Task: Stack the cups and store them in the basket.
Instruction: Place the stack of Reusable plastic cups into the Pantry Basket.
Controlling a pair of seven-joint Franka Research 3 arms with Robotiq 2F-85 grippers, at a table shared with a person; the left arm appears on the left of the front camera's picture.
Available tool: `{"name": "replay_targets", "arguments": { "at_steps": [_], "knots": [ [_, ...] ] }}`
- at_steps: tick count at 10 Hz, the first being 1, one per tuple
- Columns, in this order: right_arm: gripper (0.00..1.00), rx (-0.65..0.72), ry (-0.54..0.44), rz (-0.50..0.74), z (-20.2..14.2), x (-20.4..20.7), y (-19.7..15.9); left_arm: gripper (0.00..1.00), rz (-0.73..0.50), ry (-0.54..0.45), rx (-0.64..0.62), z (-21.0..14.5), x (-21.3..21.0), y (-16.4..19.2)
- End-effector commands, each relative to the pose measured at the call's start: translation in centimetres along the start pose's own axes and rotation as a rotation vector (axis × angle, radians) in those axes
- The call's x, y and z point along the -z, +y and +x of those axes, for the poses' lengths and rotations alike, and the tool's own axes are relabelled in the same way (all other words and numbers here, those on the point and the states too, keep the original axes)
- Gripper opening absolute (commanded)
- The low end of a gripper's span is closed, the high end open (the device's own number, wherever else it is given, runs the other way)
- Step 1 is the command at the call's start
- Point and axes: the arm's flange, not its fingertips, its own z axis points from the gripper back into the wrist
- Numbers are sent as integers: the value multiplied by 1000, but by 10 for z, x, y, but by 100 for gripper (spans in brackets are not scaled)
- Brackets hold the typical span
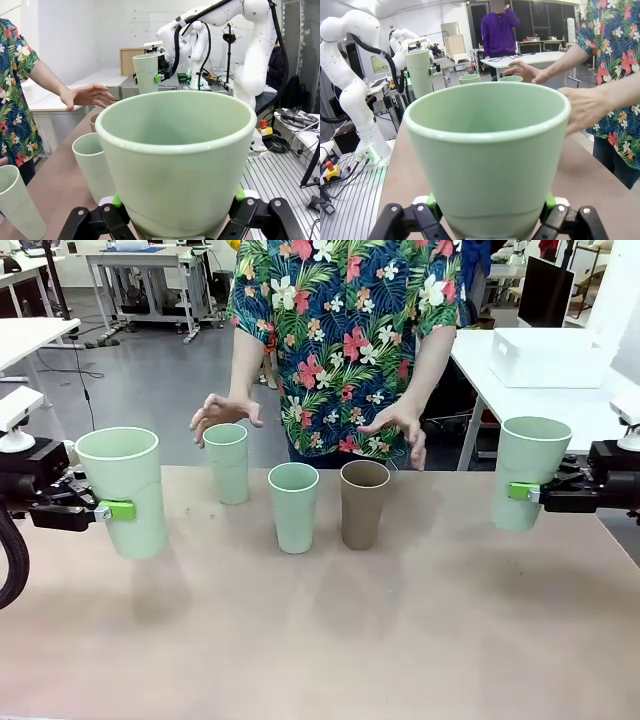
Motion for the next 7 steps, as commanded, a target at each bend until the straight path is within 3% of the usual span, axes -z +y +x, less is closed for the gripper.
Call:
{"name": "replay_targets", "arguments": {
  "at_steps": [1,7],
  "knots": [
    [85,-8,-2,-2,2,0,0,86,-2,3,-8,4,1,-1],
    [85,-8,-2,-2,2,0,0,86,-2,3,-8,4,1,-1]
  ]
}}
